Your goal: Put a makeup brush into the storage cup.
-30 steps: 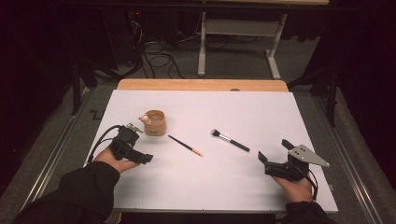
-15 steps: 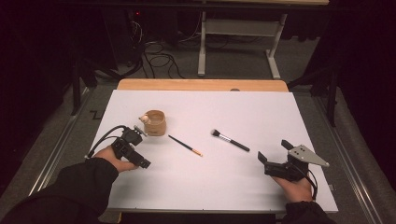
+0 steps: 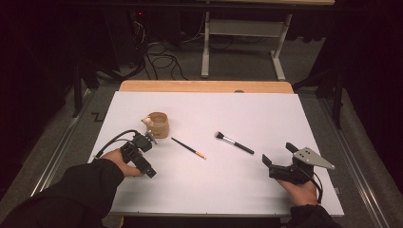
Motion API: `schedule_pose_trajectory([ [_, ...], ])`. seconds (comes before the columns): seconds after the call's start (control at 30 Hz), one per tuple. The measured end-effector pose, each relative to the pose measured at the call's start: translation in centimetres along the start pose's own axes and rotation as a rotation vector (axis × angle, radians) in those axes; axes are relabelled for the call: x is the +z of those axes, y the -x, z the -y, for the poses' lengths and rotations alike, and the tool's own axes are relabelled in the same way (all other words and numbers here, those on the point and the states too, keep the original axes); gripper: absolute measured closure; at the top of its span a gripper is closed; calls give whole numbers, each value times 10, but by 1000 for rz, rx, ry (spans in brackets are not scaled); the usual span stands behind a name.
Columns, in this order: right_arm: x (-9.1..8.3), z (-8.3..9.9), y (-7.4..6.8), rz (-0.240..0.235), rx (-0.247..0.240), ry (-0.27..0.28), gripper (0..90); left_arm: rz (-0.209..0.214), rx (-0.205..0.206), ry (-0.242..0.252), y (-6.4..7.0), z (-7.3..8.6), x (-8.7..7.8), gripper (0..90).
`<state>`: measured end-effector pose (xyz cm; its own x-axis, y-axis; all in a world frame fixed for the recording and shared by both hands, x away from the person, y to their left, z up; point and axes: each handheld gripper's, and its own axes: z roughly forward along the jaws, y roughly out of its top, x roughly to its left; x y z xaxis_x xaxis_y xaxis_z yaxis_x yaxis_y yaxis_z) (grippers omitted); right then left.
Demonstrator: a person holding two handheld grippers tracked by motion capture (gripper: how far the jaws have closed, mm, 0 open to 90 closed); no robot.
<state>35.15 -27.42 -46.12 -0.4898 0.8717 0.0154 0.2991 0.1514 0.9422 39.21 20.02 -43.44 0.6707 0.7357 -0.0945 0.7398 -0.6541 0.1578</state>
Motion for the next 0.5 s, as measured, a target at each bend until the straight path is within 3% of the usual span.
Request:
schedule_pose_trajectory([
  [0.37, 0, 0, 0, -1, 4, -2, 6, 38, 27, 63, 12, -29, -7, 154],
  [0.5, 0, 0, 1, 0, 7, -1, 6, 32, 70, 77, 18, -43, -5, 167],
])
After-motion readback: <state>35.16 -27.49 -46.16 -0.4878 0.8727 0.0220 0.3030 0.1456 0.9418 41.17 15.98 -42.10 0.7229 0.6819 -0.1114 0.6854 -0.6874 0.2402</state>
